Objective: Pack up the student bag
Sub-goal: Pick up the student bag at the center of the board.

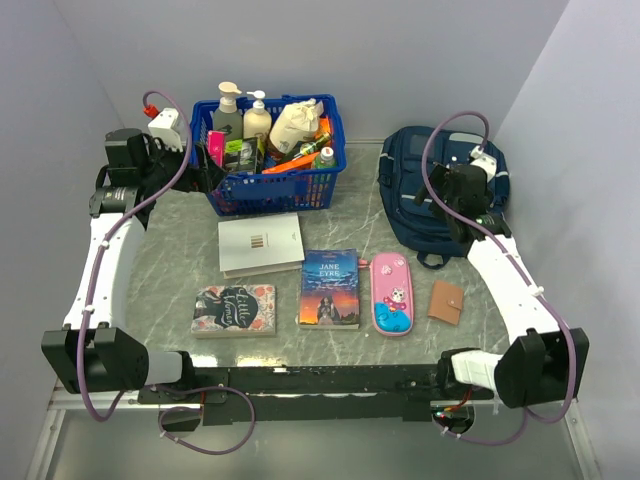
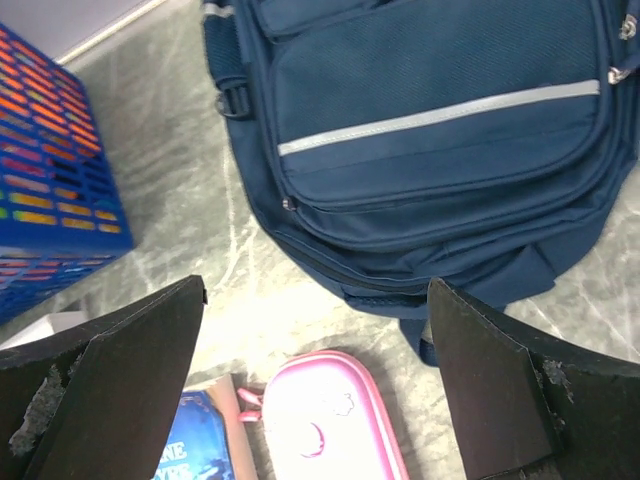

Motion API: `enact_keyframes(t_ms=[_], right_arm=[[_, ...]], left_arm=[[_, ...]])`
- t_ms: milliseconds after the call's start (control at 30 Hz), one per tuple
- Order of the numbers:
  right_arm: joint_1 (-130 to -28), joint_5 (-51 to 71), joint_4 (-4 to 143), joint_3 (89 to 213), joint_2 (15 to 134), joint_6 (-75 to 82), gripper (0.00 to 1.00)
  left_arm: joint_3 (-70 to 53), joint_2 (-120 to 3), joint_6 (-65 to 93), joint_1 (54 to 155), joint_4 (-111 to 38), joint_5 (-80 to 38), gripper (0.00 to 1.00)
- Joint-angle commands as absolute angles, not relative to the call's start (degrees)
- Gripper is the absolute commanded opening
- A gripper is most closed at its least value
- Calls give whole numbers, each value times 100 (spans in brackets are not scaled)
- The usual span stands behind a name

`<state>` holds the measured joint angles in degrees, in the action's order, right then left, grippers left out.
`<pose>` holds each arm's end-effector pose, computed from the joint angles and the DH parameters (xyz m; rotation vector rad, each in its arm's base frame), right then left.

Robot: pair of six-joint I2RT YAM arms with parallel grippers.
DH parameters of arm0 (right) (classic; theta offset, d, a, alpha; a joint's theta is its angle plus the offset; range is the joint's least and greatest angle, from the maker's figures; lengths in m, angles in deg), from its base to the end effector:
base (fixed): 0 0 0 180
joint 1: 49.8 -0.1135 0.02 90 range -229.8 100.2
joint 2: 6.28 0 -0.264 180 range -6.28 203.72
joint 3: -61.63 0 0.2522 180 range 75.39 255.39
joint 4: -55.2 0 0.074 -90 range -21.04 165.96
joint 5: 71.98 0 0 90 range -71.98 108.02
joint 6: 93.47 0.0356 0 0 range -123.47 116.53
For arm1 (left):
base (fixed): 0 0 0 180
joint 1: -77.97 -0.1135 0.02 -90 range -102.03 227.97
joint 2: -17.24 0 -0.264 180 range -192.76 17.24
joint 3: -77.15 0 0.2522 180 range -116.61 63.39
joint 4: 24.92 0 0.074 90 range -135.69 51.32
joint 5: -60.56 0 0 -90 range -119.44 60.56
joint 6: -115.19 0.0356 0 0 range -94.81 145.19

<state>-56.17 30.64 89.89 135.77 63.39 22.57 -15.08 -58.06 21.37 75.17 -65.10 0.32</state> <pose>0.2728 0.0226 0.3260 0.4860 2.0288 0.1129 0.2912 -0.0035 0.4009 0.2255 1.9432 -0.5233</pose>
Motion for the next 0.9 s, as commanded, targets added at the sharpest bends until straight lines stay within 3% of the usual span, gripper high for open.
enact_keyframes(t_ms=[0,133,367,600,867], right_arm=[[-5639,3595,9023,14112,6570,2141,100],[-5630,3753,8750,14270,6860,2026,100],[-5797,4289,9769,15633,8634,1903,100],[-6025,3754,9138,15299,8890,1623,100],[-7009,3981,9340,15546,9576,1174,100]], left_arm=[[-1782,-5860,1983,7525,-6488,176,96],[-1825,-5948,1956,7525,-6409,176,96],[-2001,-6203,1904,7516,-6426,282,96],[-1940,-6370,1983,7525,-6347,352,96],[-1773,-6485,2053,7525,-6154,335,96]])
